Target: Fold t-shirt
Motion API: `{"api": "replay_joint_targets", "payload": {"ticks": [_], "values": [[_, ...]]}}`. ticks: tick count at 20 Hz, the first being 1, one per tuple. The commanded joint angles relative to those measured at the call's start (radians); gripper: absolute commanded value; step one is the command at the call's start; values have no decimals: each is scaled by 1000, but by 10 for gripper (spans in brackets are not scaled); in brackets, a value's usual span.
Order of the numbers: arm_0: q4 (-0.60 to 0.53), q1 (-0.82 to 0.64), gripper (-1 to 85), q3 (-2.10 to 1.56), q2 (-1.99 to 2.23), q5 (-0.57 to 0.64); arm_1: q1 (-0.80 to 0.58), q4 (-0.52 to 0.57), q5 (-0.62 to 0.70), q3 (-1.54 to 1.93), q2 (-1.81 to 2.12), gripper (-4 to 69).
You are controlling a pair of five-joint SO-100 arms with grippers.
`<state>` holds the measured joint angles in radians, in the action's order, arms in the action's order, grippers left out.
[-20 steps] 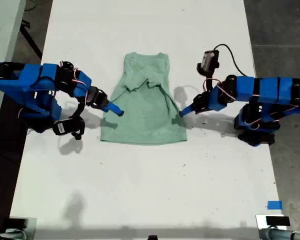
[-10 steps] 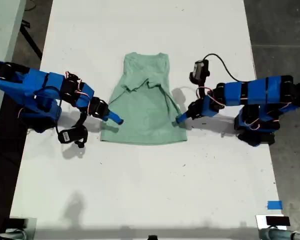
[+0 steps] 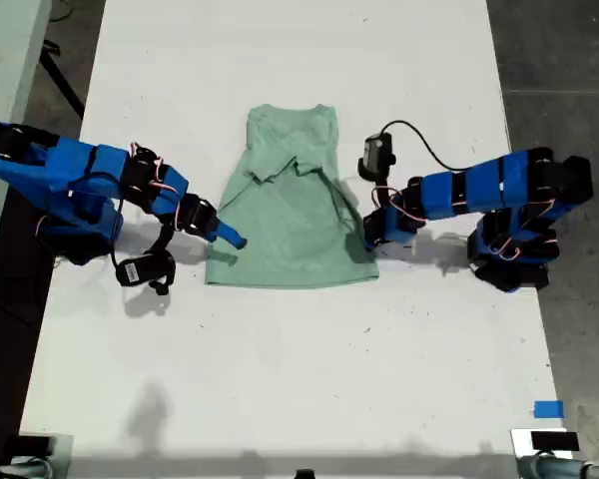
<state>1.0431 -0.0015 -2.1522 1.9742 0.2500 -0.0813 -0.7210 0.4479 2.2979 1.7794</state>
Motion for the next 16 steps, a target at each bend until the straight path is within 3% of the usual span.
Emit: {"api": "replay_joint_targets", "payload": {"ticks": [1,7,10,16], "values": [[-20,3,319,5,5,-9,20,-43,-15,-61,43,-10],[-43,9,318,3,5,-9,11,-397,-20,-186,311,-10],[-54,9,318,2,5,-5,34,-405,-28,-313,253,-10],[-51,5,317,2,15,-5,103,-400,-61,-844,-265,-10]]}}
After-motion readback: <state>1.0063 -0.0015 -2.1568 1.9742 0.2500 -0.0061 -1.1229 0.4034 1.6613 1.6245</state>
